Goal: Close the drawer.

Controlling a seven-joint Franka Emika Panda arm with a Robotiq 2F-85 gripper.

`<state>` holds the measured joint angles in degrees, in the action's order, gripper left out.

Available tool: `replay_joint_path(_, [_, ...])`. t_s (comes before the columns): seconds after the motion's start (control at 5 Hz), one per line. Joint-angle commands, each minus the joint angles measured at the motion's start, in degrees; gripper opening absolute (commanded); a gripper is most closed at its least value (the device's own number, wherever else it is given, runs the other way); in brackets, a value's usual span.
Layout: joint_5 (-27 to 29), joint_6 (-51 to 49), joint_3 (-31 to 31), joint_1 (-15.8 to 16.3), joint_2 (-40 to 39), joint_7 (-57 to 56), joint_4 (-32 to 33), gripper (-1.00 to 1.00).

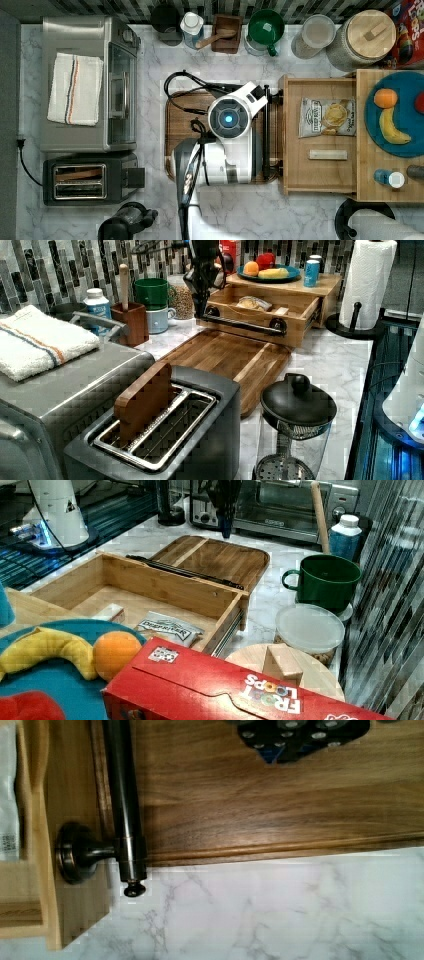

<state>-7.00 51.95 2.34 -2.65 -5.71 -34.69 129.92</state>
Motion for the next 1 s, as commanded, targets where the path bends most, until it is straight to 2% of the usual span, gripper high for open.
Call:
replay_joint_path(0.2, [1.6, 1.2, -0.9, -3.7, -3.2, -10.6, 3.1, -1.00])
replay_joint_path(0.4, [-0.8, 1.3, 1.7, -7.8, -2.1, -12.2, 3.1, -1.00])
replay_joint_path(0.6, [-0.2, -0.5, 0.4, -9.2, -3.7, -17.5, 0.3, -1.00])
replay_joint_path(1.0, [1.2, 0.1, -1.3, -14.9, -7.4, -29.4, -4.1, -1.00])
